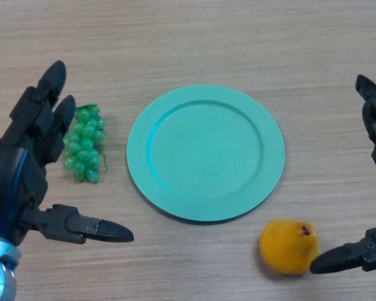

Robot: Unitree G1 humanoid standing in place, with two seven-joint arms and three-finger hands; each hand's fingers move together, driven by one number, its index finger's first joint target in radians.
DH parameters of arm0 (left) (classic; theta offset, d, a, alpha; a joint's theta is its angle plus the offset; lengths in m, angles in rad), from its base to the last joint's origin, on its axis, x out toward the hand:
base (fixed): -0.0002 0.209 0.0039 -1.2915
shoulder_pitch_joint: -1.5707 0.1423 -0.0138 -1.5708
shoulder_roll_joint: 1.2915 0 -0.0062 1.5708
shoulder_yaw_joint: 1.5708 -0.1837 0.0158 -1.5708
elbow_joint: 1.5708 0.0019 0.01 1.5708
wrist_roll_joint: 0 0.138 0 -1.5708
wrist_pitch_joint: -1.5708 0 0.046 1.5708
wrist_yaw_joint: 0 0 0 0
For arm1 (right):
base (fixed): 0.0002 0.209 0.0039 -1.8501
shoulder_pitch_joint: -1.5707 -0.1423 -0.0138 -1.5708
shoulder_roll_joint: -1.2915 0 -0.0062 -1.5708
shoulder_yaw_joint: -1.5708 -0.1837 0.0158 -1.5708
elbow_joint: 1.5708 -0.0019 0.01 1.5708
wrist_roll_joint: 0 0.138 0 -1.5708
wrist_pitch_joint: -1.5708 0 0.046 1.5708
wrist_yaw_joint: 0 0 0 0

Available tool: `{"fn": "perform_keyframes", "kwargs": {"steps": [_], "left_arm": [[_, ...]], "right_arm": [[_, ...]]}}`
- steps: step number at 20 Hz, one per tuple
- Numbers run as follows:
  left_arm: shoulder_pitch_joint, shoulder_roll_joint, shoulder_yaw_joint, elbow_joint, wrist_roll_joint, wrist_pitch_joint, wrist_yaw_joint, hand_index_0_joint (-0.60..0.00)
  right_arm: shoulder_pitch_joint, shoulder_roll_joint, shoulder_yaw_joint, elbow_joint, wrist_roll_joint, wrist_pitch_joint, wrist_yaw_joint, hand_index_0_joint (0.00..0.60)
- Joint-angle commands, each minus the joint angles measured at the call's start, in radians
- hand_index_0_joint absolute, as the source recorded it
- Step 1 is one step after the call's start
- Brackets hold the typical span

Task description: Pick up the yellow pear and place it on the plate

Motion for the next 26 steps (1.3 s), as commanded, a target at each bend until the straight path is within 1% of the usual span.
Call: {"fn": "perform_keyframes", "kwargs": {"steps": [1,3,5,6,7,9,10,12,16,17,19,20,21,23,24,25,26], "left_arm": [[-0.014,0.019,0.022,-0.029,0.029,-0.183,-0.001,0.000],[-0.015,0.022,0.029,-0.032,0.026,-0.183,0.001,0.000],[-0.018,0.024,0.035,-0.037,0.025,-0.174,-0.002,0.000],[-0.017,0.024,0.035,-0.033,0.026,-0.175,-0.005,0.000],[-0.014,0.022,0.036,-0.027,0.027,-0.185,-0.007,0.000],[-0.013,0.022,0.041,-0.021,0.028,-0.201,-0.003,0.000],[-0.014,0.023,0.043,-0.018,0.031,-0.205,-0.001,0.000],[-0.008,0.021,0.044,-0.014,0.033,-0.213,-0.003,0.000],[-0.013,0.024,0.047,-0.001,0.051,-0.228,0.009,0.000],[-0.013,0.025,0.048,-0.002,0.054,-0.229,0.007,0.000],[-0.014,0.026,0.053,0.002,0.052,-0.236,0.004,0.000],[-0.012,0.025,0.055,0.009,0.050,-0.242,0.005,0.000],[-0.013,0.025,0.056,0.013,0.055,-0.242,0.010,0.000],[-0.012,0.024,0.055,0.018,0.055,-0.248,0.014,0.000],[-0.010,0.023,0.055,0.023,0.053,-0.254,0.018,0.000],[-0.009,0.022,0.055,0.030,0.051,-0.259,0.021,0.000],[-0.007,0.024,0.058,0.038,0.055,-0.259,0.025,0.000]], "right_arm": [[-0.018,-0.020,-0.025,-0.043,-0.003,-0.168,-0.022,0.000],[-0.020,-0.022,-0.020,-0.045,-0.006,-0.159,-0.021,0.000],[-0.012,-0.017,-0.010,-0.009,0.007,-0.191,-0.011,0.000],[-0.001,-0.016,-0.006,0.037,0.016,-0.231,-0.007,0.000],[0.004,-0.012,0.001,0.111,0.000,-0.310,-0.015,0.000],[0.005,-0.008,0.020,0.289,-0.024,-0.486,-0.071,0.000],[-0.004,-0.012,0.030,0.385,-0.030,-0.568,-0.109,0.000],[-0.029,-0.019,0.046,0.538,-0.056,-0.682,-0.183,0.000],[-0.076,-0.018,0.105,0.774,-0.124,-0.799,-0.295,0.000],[-0.083,-0.018,0.116,0.807,-0.131,-0.807,-0.307,0.000],[-0.105,-0.008,0.141,0.917,-0.106,-0.847,-0.334,0.000],[-0.120,-0.001,0.147,0.981,-0.095,-0.855,-0.361,0.000],[-0.120,0.001,0.147,0.994,-0.091,-0.836,-0.380,0.000],[-0.116,0.000,0.150,1.000,-0.110,-0.825,-0.394,0.200],[-0.110,-0.001,0.153,1.000,-0.129,-0.817,-0.406,0.351],[-0.105,-0.002,0.155,0.990,-0.139,-0.804,-0.413,0.450],[-0.089,-0.005,0.159,0.943,-0.154,-0.761,-0.416,0.600]]}}
